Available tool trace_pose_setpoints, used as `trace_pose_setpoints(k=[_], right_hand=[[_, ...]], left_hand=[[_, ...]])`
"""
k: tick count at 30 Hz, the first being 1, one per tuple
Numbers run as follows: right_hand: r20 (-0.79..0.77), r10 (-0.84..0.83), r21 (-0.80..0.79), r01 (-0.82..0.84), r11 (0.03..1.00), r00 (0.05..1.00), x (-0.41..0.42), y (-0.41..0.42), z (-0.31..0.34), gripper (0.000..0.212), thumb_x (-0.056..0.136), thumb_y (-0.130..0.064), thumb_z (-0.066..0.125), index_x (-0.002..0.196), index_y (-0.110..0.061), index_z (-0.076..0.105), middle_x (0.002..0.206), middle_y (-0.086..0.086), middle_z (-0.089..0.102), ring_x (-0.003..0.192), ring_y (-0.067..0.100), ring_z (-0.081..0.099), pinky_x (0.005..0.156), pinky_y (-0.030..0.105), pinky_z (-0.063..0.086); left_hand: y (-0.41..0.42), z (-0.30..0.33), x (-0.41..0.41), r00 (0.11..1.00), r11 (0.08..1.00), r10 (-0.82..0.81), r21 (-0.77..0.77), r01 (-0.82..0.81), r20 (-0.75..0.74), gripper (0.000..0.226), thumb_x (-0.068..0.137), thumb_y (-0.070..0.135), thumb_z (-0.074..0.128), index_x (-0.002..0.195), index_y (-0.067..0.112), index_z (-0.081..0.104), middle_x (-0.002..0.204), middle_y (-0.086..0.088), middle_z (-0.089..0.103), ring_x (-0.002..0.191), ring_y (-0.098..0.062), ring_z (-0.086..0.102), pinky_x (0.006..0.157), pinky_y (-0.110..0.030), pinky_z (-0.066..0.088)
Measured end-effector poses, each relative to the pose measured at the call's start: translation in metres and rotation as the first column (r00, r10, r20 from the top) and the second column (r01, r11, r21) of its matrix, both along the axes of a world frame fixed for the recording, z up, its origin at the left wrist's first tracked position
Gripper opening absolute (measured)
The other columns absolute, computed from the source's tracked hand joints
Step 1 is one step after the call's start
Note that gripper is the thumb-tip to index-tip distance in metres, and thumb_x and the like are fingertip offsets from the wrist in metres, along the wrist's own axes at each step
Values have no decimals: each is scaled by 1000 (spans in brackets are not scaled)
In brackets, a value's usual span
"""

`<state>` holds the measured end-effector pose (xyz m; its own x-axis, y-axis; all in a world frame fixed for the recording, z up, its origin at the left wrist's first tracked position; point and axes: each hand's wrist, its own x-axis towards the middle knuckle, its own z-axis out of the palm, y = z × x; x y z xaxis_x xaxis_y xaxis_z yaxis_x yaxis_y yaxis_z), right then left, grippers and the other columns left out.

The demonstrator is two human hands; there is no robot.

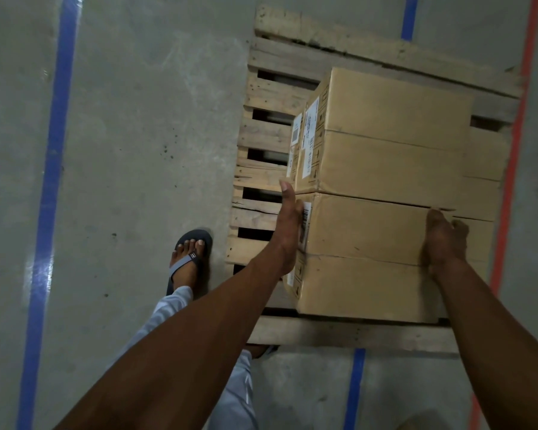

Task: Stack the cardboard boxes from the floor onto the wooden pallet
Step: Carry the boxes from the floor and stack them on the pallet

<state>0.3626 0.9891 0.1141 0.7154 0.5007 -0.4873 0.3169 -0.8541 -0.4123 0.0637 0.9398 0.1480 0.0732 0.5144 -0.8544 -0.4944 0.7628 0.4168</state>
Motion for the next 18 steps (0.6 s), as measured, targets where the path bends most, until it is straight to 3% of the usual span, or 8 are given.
trace_pose_setpoints(k=[2, 4, 7, 9, 12, 14, 18], right_hand=[[22, 18, 34, -19, 999, 1000, -4, 7, -1, 105, 65, -85, 53, 150, -25, 40, 144, 15, 58, 128, 35, 56, 113, 47, 43], [25, 24, 52, -25, 998, 999, -10, 12, 1, 106, 65, -85, 54, 149, -22, 41, 144, 15, 58, 126, 33, 58, 113, 46, 43], [1, 46, 66, -46, 997, 999, -8, 13, 2, 83, 88, -67, 63, 148, -15, 41, 127, 8, 57, 105, 21, 53, 99, 34, 44], [3, 45, 65, -45, 997, 999, -4, 14, -2, 75, 94, -57, 65, 148, -13, 39, 120, 6, 52, 102, 21, 52, 89, 31, 41], [2, 29, 104, -29, 994, 1000, -11, 14, 1, 91, 77, -72, 67, 144, -18, 39, 123, 8, 58, 105, 25, 58, 100, 39, 48], [-6, 9, 102, -9, 995, 1000, -6, 14, -2, 104, 61, -84, 61, 142, -23, 39, 131, 12, 62, 102, 22, 56, 107, 48, 49], [-35, 7, 91, -4, 996, 999, -12, 16, 1, 111, 58, -88, 55, 144, -21, 37, 137, 12, 56, 110, 26, 57, 108, 49, 48]], left_hand=[[4, 5, 0, 1000, 999, 18, 31, -17, -6, 82, 107, 63, 6, 157, 13, 46, 81, 25, 74, 62, 18, 66, 44, -6, 48], [9, 12, 1, 1000, 998, 28, 51, -28, -2, 82, 108, 61, 5, 157, 11, 46, 86, 22, 72, 60, 19, 65, 42, -7, 47], [18, 16, 3, 1000, 998, 22, 52, -22, -2, 81, 108, 62, 6, 154, 10, 49, 71, 22, 74, 57, 15, 66, 39, -8, 46], [20, 17, 5, 1000, 998, 17, 57, -17, -3, 81, 107, 64, 6, 156, 13, 47, 66, 25, 73, 57, 14, 67, 39, -10, 48], [20, 12, 9, 1000, 998, 29, 62, -29, 5, 80, 106, 66, 7, 156, 19, 47, 73, 23, 75, 61, 14, 69, 41, -11, 50], [20, 9, 11, 999, 996, 42, 82, -42, 7, 78, 106, 67, 10, 158, 20, 45, 89, 19, 74, 64, 13, 70, 46, -11, 52], [22, 5, 13, 999, 992, 35, 120, -32, -18, 76, 106, 68, 14, 157, 22, 46, 99, 17, 69, 68, 12, 72, 52, -12, 55]])
